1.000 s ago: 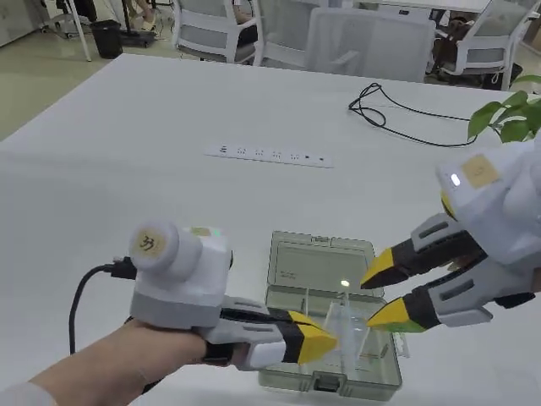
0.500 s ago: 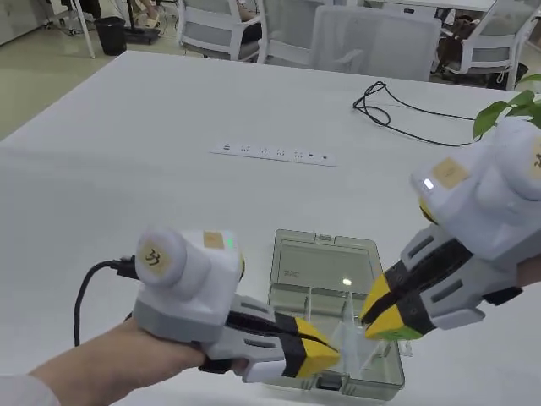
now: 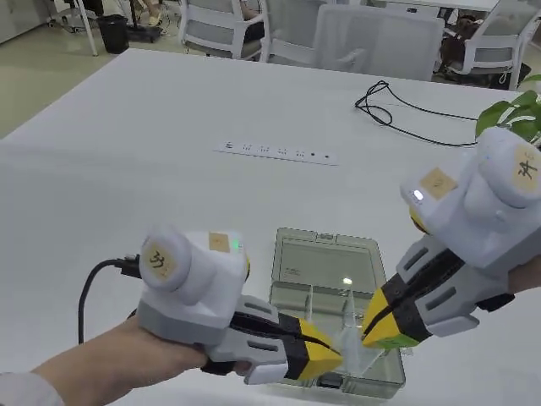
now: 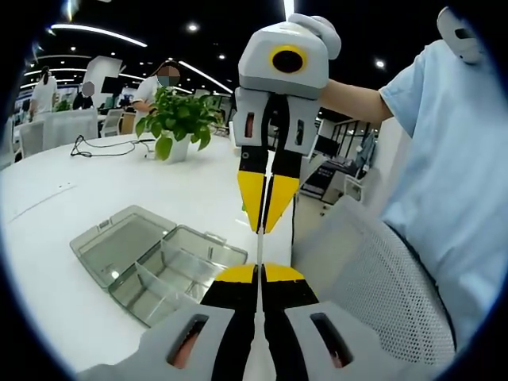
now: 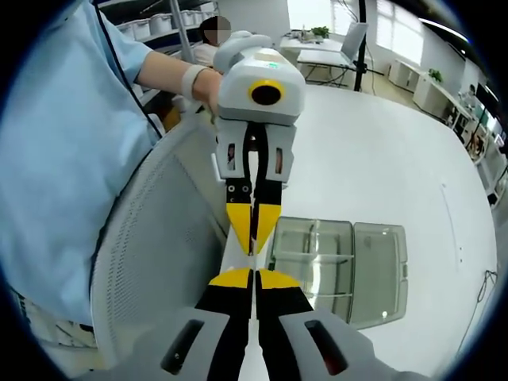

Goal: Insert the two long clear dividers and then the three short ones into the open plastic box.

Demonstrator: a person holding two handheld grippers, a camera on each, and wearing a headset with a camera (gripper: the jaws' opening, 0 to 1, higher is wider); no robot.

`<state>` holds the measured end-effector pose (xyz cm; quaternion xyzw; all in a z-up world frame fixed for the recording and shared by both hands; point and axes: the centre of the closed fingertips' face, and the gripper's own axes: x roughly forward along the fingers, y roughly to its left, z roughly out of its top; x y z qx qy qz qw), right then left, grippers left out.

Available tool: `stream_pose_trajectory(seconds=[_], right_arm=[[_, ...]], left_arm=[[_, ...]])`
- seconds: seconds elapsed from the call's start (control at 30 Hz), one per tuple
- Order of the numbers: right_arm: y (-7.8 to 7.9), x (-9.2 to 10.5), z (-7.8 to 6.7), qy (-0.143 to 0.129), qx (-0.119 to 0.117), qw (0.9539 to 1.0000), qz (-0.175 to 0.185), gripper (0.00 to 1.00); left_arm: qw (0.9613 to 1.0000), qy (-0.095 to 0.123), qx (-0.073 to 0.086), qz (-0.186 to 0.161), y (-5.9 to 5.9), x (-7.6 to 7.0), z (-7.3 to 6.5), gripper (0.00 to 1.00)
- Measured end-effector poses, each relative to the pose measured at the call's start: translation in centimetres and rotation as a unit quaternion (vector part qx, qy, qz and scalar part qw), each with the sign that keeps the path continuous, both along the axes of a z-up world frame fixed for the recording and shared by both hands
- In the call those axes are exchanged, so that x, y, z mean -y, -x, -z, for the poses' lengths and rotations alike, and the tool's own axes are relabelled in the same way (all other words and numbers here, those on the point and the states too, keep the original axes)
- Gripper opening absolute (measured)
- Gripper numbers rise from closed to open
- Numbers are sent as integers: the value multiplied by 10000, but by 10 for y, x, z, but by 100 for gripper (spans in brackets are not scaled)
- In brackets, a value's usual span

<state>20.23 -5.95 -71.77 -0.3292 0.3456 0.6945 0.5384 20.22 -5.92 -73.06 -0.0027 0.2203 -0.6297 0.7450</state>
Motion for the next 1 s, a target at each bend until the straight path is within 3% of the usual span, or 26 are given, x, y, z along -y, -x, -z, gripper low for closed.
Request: stream_pose_trajectory(seconds=[0.2,0.27,0.3,0.47,0.57,0.77,0.87,1.0], right_arm=[[-2,-1,0,19,71,10000,19,2],[-9,-2,-3,-2,129,9999,93,2],[-14,-3,-4,-16,166,9997,157,2],[-34,-3,-5,-18,354,9990,273,2],[-38,-3,-4,27,390,9986,366,2],[-53,1,5,222,543,9964,604,2],[-61,2,6,254,550,9950,798,2],[-66,0,8,260,550,9941,902,2]], left_arm=[[9996,-80,3,-266,-8,-2,2,1],[9984,-200,103,-514,-16,-8,6,15],[9972,-296,226,-650,-20,-13,8,27],[9928,-600,348,-978,-29,-29,19,55],[9894,-722,450,-1179,-34,-38,24,68],[9807,-1011,471,-1608,-43,-57,34,90],[9764,-1067,386,-1840,-46,-65,38,100],[9734,-988,266,-2048,-47,-75,39,100]])
